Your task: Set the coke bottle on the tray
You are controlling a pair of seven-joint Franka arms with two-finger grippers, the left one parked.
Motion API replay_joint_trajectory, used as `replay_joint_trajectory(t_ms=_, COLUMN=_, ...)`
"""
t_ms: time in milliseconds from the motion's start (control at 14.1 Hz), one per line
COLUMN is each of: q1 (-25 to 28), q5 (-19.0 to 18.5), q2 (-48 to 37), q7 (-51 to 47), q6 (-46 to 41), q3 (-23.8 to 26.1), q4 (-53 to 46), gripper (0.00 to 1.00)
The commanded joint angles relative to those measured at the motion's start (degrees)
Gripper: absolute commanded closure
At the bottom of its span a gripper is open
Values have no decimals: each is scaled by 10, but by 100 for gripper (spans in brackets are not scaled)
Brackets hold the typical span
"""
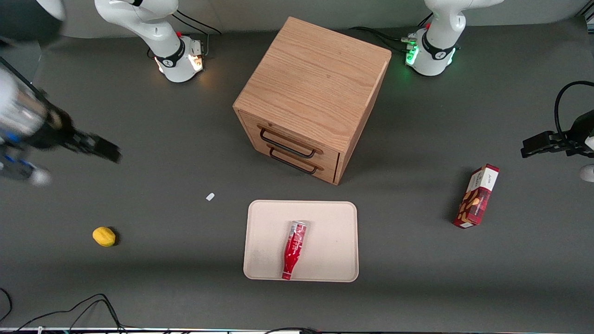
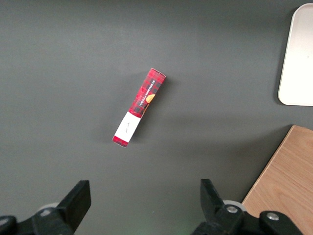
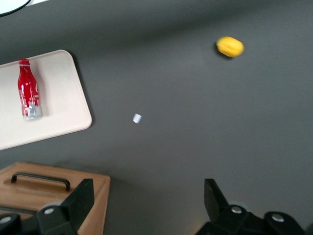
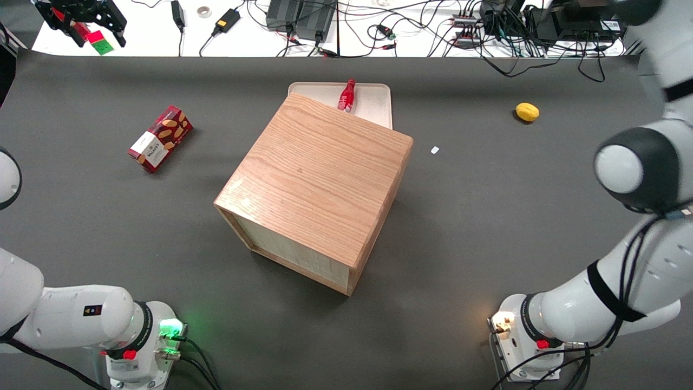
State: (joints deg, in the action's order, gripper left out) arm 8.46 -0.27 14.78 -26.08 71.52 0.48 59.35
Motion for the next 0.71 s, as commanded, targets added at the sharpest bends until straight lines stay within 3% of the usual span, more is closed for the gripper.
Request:
replay_joint_trajectory(t_ms=0, q1=3, q5=41, q2=-189, q7=26, q6=59, q3=-57, q4=250, gripper=0)
replay_joint_trajectory(t_ms=212, q1=7, q5=40, q2=-308, q7=29, q6=119, q3=-58, q4=418, gripper=0)
replay_joint_trajectory(t_ms=636, q1=9, q5=41, q2=-278, q7=28, q6=107, q3=-51, q4=384, gripper=0)
